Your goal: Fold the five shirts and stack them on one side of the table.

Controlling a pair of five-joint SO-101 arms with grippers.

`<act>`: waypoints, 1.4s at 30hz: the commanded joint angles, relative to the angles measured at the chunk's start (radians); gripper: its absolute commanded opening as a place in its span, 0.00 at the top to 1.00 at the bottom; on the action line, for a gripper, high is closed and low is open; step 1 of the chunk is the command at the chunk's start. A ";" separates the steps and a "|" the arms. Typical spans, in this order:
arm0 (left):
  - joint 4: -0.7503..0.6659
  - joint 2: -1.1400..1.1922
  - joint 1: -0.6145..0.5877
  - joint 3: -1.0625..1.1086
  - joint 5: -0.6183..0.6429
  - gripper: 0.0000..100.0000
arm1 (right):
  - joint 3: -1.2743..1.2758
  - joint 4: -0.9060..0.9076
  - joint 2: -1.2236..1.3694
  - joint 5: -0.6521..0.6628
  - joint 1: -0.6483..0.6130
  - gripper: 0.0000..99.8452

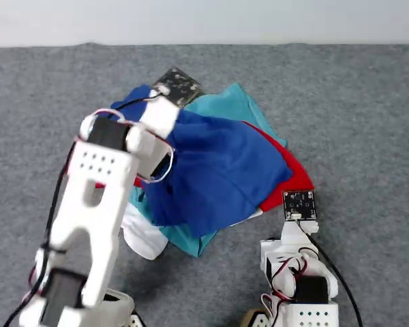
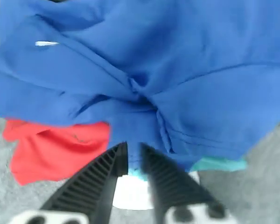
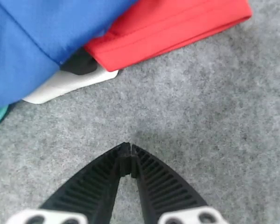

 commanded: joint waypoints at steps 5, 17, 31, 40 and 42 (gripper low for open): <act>0.101 0.222 0.009 -0.168 -0.037 0.64 | 0.012 0.002 -0.012 0.005 0.012 0.99; 0.020 0.671 -0.023 -0.364 -0.038 0.64 | 0.012 0.002 -0.012 0.005 0.012 0.99; 0.133 0.729 -0.144 -0.581 -0.038 1.00 | 0.012 0.002 -0.012 0.005 0.012 0.99; 0.133 0.474 -0.552 -0.659 -0.011 1.00 | 0.012 0.002 -0.012 0.005 0.012 0.99; 0.133 0.437 -0.643 -0.659 -0.012 1.00 | 0.012 0.002 -0.012 0.005 0.012 0.99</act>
